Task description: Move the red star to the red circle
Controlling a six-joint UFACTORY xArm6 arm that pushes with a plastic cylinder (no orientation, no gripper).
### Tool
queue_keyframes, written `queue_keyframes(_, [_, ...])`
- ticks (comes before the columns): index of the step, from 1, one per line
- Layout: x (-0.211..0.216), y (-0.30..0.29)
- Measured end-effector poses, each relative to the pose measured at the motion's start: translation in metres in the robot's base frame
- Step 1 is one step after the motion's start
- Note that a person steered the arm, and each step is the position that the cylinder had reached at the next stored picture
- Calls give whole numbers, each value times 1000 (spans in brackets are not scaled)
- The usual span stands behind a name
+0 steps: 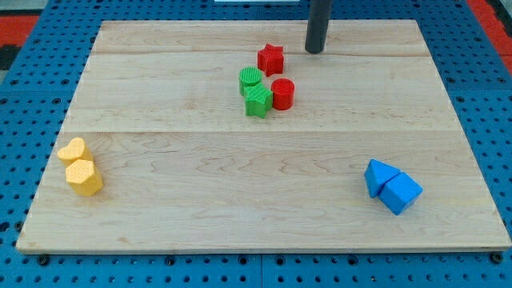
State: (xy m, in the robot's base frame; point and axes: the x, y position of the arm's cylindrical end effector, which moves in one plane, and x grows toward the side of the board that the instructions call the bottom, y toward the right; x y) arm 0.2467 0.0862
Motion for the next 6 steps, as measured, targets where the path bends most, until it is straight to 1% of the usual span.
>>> queue_keyframes(1, [-2, -74])
queue_keyframes(2, [31, -115])
queue_keyframes(3, [32, -115])
queue_keyframes(4, [7, -98])
queue_keyframes(5, [9, -9])
queue_keyframes(6, [42, -37])
